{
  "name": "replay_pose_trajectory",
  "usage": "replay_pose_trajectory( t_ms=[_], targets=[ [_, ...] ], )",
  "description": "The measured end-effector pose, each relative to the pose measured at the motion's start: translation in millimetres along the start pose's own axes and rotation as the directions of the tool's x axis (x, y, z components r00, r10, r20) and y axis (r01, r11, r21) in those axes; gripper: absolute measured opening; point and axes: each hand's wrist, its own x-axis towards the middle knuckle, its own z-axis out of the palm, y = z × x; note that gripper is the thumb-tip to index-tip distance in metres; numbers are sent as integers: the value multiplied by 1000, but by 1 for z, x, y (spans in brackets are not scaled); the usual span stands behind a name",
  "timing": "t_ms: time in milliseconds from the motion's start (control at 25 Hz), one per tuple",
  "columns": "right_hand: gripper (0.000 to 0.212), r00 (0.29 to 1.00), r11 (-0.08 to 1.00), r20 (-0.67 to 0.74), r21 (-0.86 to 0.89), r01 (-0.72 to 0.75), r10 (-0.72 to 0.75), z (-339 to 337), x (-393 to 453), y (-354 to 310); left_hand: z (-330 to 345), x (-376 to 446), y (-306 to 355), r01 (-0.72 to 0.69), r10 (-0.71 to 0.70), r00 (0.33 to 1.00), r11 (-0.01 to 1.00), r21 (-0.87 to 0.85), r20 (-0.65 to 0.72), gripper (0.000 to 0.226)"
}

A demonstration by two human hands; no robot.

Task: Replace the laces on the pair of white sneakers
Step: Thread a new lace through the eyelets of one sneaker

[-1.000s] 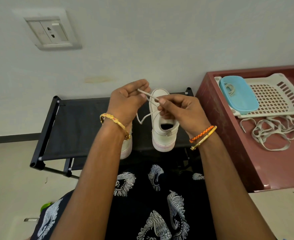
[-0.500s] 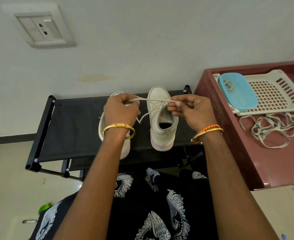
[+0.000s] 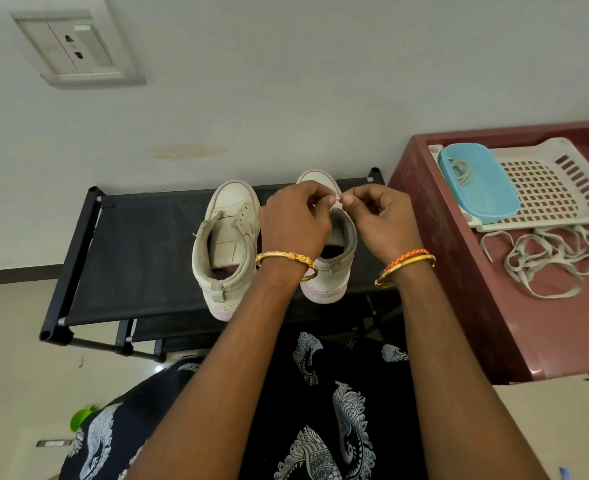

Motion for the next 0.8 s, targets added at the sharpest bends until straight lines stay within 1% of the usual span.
replay_pose_trajectory(
  t_ms=[80, 120, 280, 440, 520, 600, 640, 800],
  targets=[
    [16, 999, 979, 49, -206, 3, 7, 4, 0, 7, 7, -1, -3, 54, -54, 998, 998, -9, -7, 10],
    [20, 997, 965, 70, -261, 6, 13, 7, 1, 10, 11, -2, -4, 60, -60, 998, 998, 8, -1, 11],
    [13, 998, 956, 23, -290, -46, 55, 8, 5, 9, 20, -4, -6, -20, 16, 999, 990, 140, 32, 16],
    [14, 995, 929, 8, -359, -92, 102, 9, 7, 6, 24, -7, -8, -93, 95, 995, 949, 303, 7, 21],
    [16, 995, 910, 8, -405, -91, 103, 12, 7, 4, 29, -8, -9, -67, 84, 996, 951, 303, -43, 18],
    [16, 995, 893, 3, -441, -88, 99, 14, 7, 2, 34, -7, -11, -3, 28, 996, 960, 281, -86, 16],
    [16, 994, 891, -3, -443, -95, 105, 15, 8, 2, 37, -6, -12, 18, 6, 996, 961, 274, -87, 15],
    [17, 981, 912, -50, -360, -194, 189, 15, 10, 4, 43, -4, -14, -15, 37, 996, 968, 250, -83, 10]
  ],
)
